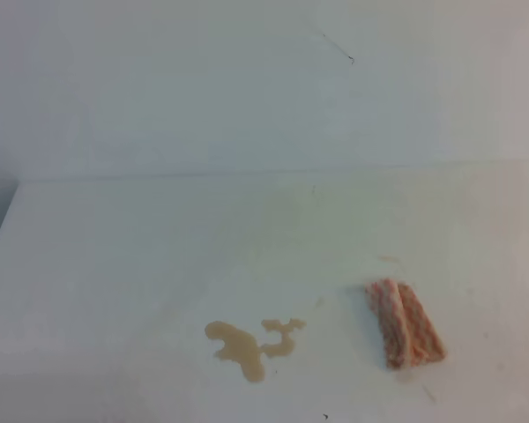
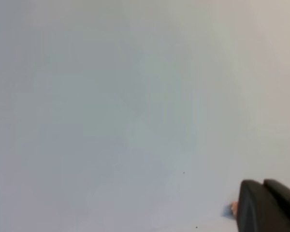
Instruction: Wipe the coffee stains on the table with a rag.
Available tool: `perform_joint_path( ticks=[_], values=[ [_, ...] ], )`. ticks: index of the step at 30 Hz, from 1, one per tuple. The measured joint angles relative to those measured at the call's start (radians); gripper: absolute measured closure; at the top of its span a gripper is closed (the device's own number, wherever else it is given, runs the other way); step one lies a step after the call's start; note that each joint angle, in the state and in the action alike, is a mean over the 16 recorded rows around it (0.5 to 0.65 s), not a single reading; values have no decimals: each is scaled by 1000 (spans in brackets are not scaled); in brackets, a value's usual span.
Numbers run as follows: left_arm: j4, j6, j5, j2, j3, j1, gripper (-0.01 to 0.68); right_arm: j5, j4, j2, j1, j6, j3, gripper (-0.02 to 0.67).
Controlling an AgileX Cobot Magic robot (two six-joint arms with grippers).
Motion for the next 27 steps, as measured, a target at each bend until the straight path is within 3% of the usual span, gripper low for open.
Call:
perform_joint_path(
  ticks=[18,27],
  values=[
    [0,0,-1,0,0,0,672,-194,-10,1,1,69,-66,652],
    [0,0,-1,0,0,0,672,-181,-93,72,3,155,-179,652]
  ],
)
